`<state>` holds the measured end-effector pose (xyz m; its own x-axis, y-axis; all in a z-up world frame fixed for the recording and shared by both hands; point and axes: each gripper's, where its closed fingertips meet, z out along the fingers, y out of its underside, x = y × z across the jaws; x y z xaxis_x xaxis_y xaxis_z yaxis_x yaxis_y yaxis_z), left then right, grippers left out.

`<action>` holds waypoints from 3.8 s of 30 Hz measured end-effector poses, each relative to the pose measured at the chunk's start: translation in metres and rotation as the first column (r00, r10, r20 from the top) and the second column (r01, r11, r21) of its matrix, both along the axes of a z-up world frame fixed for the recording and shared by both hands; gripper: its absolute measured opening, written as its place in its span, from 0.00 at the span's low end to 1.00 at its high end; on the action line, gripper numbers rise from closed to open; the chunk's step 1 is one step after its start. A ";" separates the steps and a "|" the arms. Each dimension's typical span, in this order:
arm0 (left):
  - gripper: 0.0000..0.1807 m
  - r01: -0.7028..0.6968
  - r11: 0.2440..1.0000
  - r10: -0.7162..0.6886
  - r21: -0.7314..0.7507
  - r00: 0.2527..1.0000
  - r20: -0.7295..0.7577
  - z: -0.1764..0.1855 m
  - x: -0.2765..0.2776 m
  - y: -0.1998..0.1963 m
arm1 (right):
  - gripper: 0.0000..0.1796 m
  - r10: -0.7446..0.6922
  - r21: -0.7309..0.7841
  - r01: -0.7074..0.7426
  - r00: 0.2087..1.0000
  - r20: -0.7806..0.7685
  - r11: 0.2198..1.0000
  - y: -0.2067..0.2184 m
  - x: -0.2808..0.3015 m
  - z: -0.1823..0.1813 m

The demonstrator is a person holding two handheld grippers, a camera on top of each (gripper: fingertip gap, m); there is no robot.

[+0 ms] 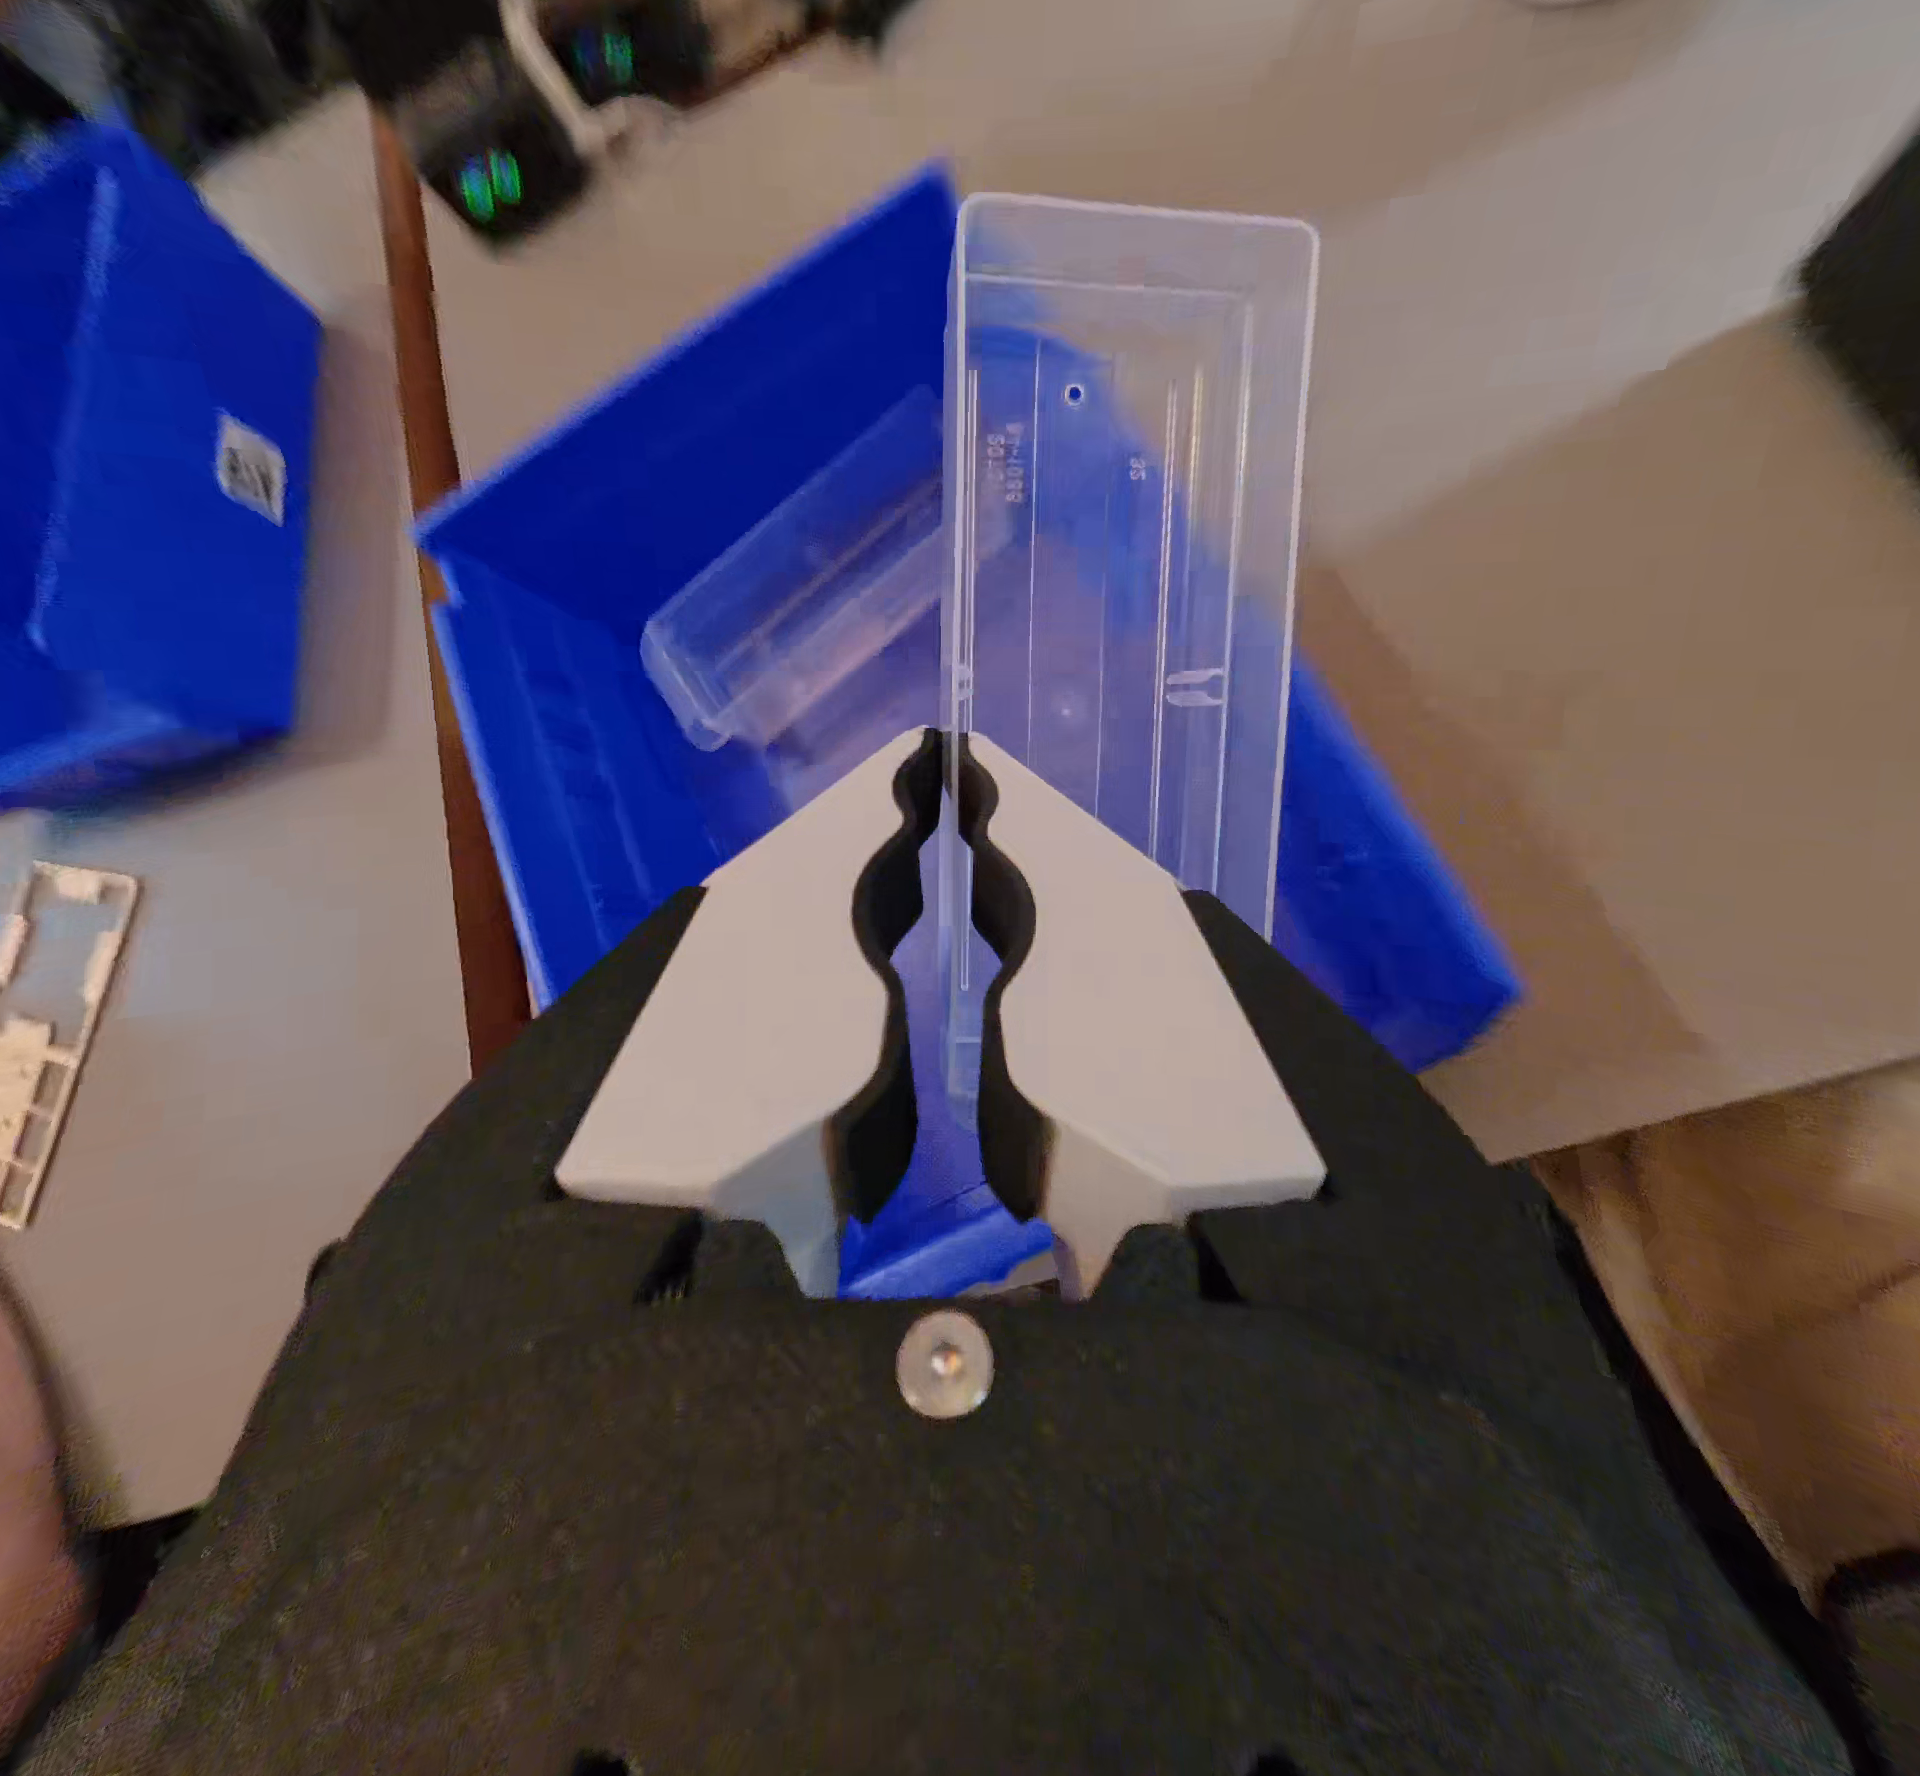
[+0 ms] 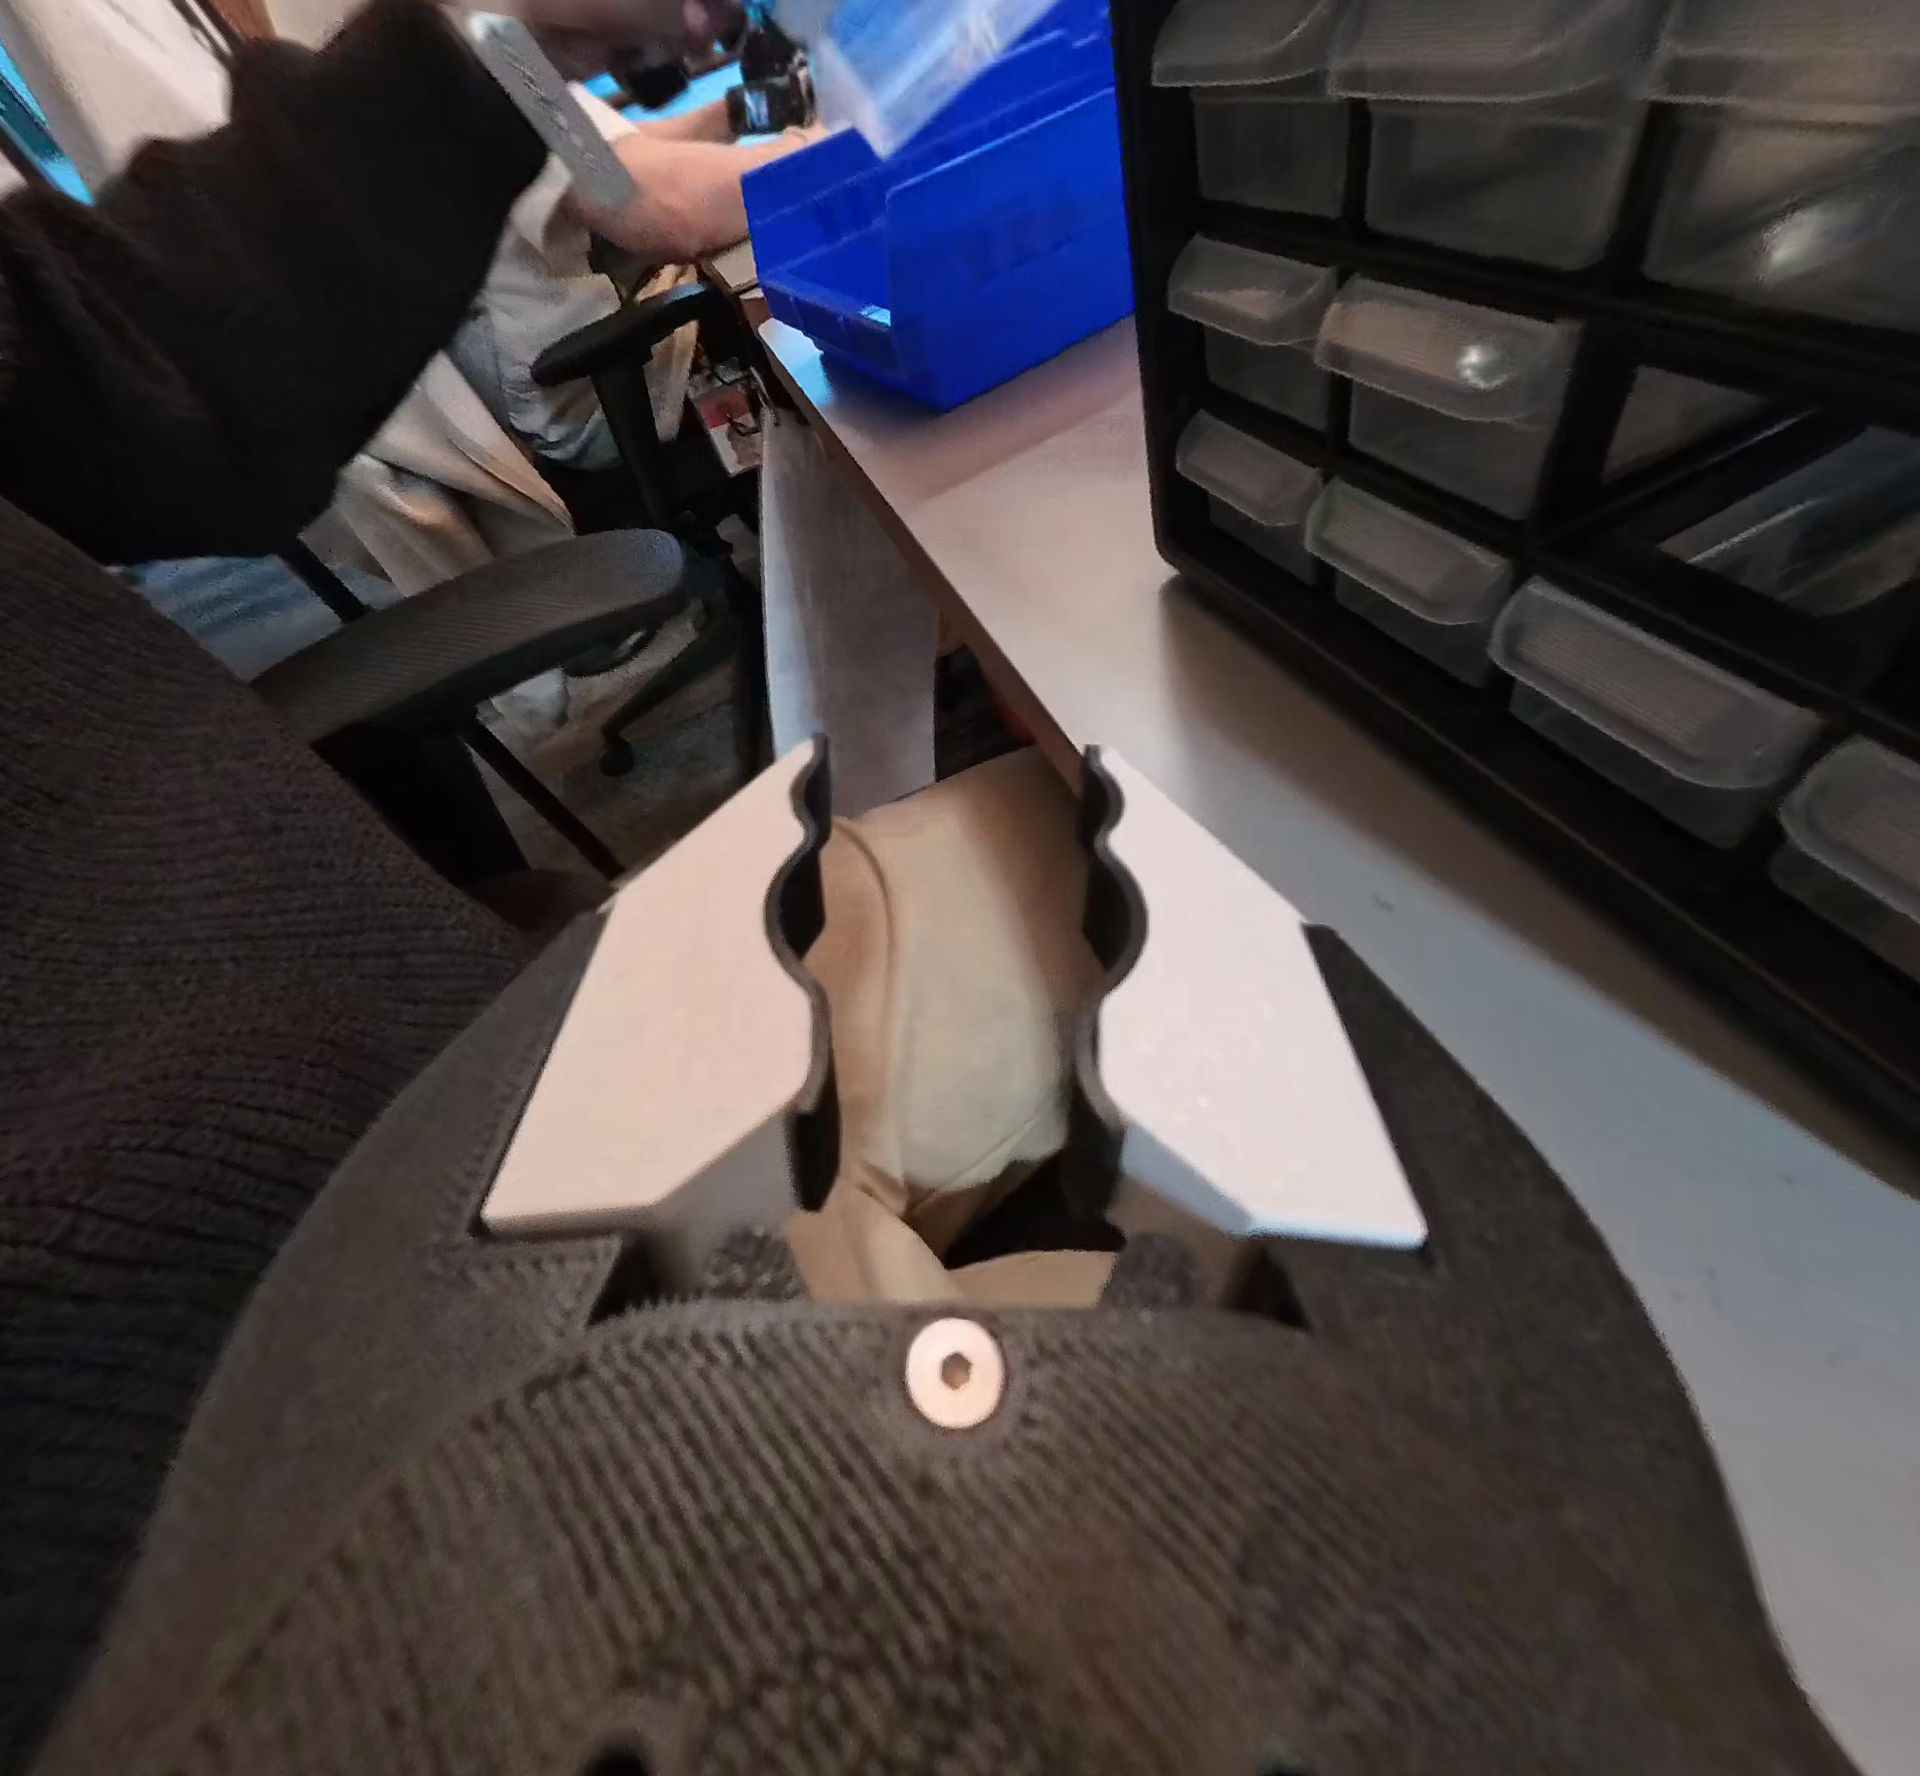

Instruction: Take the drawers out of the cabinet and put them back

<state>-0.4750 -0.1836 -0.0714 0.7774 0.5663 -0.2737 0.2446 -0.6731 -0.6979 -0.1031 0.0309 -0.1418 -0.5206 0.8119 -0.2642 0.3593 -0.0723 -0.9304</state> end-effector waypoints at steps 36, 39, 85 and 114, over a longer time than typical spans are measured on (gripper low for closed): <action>0.01 0.290 0.728 -0.630 0.622 0.639 0.441 -0.071 0.403 0.289 | 0.10 -0.275 0.831 0.137 0.961 0.019 0.539 0.013 0.045 -0.042; 0.01 0.221 0.717 -0.617 0.661 0.642 0.455 -0.065 0.398 0.291 | 0.10 -0.286 0.909 0.148 0.958 -0.033 0.390 0.026 0.042 -0.044; 0.39 0.424 0.473 -0.815 0.772 0.543 0.202 -0.036 0.352 0.220 | 0.06 0.458 0.299 -0.652 0.725 0.515 0.696 0.028 0.038 0.041; 0.38 0.400 0.492 -0.798 0.773 0.562 0.218 -0.044 0.349 0.224 | 0.00 0.252 0.636 -0.225 0.966 0.049 0.738 0.035 0.010 -0.017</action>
<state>-0.1256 0.0405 -0.1156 0.8614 -0.2468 0.4439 0.3733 -0.2848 -0.8829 -0.0934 0.0656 -0.1583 -0.7184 0.6334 0.2875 0.2478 0.6192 -0.7451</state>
